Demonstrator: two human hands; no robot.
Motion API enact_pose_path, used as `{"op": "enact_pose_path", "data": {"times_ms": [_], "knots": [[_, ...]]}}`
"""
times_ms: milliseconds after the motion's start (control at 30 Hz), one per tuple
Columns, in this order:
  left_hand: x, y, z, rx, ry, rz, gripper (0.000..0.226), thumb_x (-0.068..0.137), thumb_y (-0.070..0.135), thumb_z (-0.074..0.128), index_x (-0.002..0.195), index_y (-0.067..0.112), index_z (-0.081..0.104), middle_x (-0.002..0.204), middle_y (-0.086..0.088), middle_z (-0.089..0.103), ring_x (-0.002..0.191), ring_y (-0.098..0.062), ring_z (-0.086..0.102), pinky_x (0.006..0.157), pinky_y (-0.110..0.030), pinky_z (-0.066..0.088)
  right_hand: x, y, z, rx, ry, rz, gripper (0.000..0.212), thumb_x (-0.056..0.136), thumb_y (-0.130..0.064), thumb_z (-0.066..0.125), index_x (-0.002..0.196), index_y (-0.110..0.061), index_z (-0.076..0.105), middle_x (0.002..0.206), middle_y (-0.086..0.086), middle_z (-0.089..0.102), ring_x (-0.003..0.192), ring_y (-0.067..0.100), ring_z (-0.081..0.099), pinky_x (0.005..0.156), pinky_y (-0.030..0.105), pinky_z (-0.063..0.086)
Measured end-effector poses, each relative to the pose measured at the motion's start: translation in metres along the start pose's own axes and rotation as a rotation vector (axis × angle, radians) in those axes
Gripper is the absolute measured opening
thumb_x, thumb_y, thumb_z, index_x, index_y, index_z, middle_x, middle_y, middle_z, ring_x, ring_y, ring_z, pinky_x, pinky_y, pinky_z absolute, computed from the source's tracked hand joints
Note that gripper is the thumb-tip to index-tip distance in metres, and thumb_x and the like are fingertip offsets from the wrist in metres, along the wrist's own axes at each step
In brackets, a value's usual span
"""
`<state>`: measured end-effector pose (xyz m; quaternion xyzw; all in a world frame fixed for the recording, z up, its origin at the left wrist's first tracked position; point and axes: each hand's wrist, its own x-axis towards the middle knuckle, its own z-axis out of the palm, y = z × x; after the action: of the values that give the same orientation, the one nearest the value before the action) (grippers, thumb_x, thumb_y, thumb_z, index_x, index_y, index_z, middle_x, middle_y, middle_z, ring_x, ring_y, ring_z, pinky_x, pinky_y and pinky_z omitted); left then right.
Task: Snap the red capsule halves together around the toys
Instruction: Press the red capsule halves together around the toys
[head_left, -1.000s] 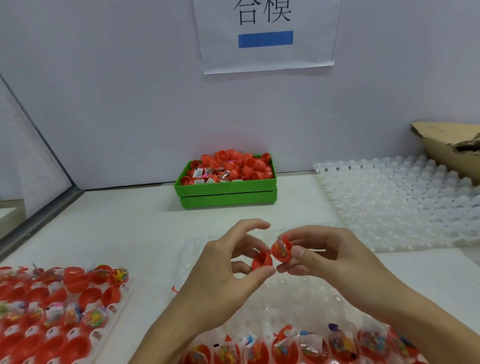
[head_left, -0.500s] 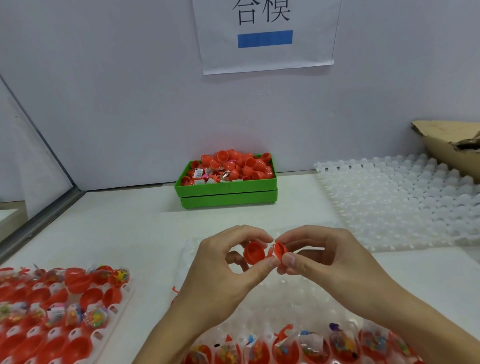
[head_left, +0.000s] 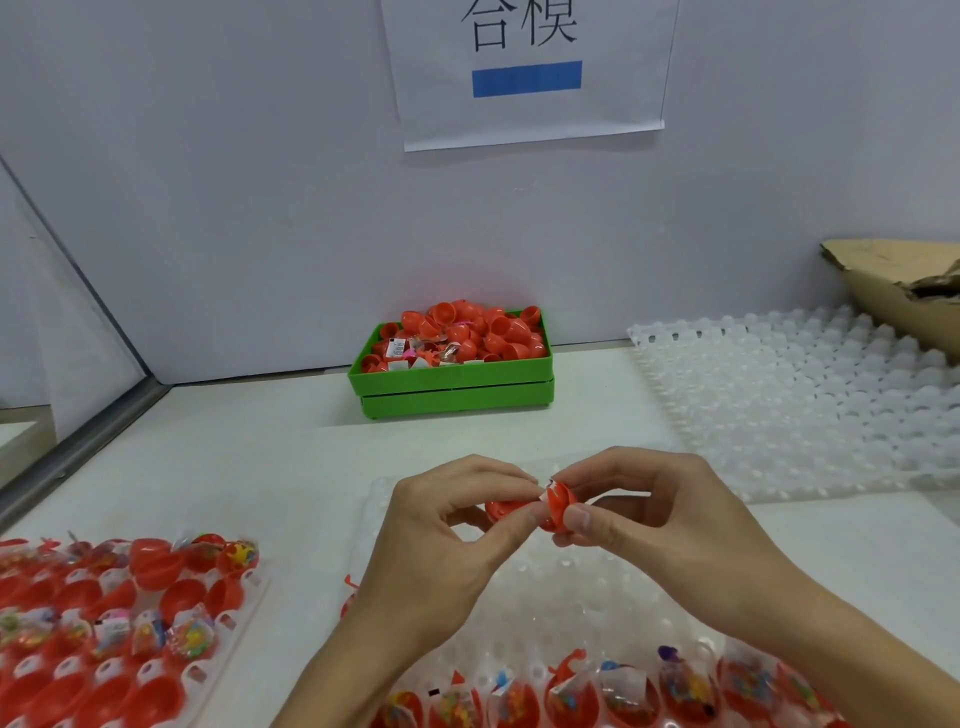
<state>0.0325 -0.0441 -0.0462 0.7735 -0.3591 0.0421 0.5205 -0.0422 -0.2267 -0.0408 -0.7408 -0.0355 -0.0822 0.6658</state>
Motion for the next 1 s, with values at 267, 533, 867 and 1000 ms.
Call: {"op": "enact_pose_path", "data": {"times_ms": [267, 533, 867, 1000], "knots": [[-0.0001, 0.0008, 0.0011, -0.065, 0.01, -0.047, 0.015, 0.078, 0.033, 0.073, 0.086, 0.025, 0.081, 0.089, 0.01, 0.072, 0.086, -0.019, 0.069, 0.07, -0.034, 0.059, -0.0017, 0.0013, 0.0037, -0.011, 0.007, -0.078, 0.018, 0.079, -0.024, 0.074, 0.096, -0.03, 0.071, 0.091, 0.006, 0.073, 0.077, 0.026, 0.076, 0.075, 0.027, 0.059], [-0.0011, 0.0034, 0.0008, -0.148, 0.026, -0.116, 0.027, 0.067, 0.04, 0.077, 0.094, 0.034, 0.076, 0.09, 0.014, 0.073, 0.092, -0.011, 0.069, 0.078, -0.02, 0.057, -0.0013, 0.0004, 0.0031, -0.056, 0.039, -0.126, 0.016, 0.084, -0.018, 0.067, 0.093, -0.029, 0.076, 0.089, 0.004, 0.074, 0.074, 0.025, 0.075, 0.069, 0.023, 0.059], [-0.0018, 0.0054, 0.0005, -0.181, 0.025, -0.104, 0.036, 0.06, 0.029, 0.085, 0.094, 0.027, 0.075, 0.092, 0.011, 0.073, 0.093, -0.012, 0.07, 0.076, -0.021, 0.059, -0.0008, 0.0019, 0.0011, -0.072, 0.055, -0.103, 0.025, 0.083, -0.009, 0.074, 0.097, -0.03, 0.071, 0.087, 0.007, 0.073, 0.075, 0.023, 0.075, 0.071, 0.022, 0.057], [-0.0026, 0.0071, 0.0011, -0.165, 0.004, -0.085, 0.031, 0.066, 0.032, 0.085, 0.096, 0.028, 0.075, 0.093, 0.012, 0.073, 0.095, -0.012, 0.07, 0.078, -0.022, 0.059, -0.0012, 0.0018, 0.0012, -0.09, 0.062, -0.102, 0.014, 0.077, -0.021, 0.075, 0.091, -0.02, 0.074, 0.085, 0.002, 0.075, 0.074, 0.021, 0.075, 0.07, 0.022, 0.057]]}}
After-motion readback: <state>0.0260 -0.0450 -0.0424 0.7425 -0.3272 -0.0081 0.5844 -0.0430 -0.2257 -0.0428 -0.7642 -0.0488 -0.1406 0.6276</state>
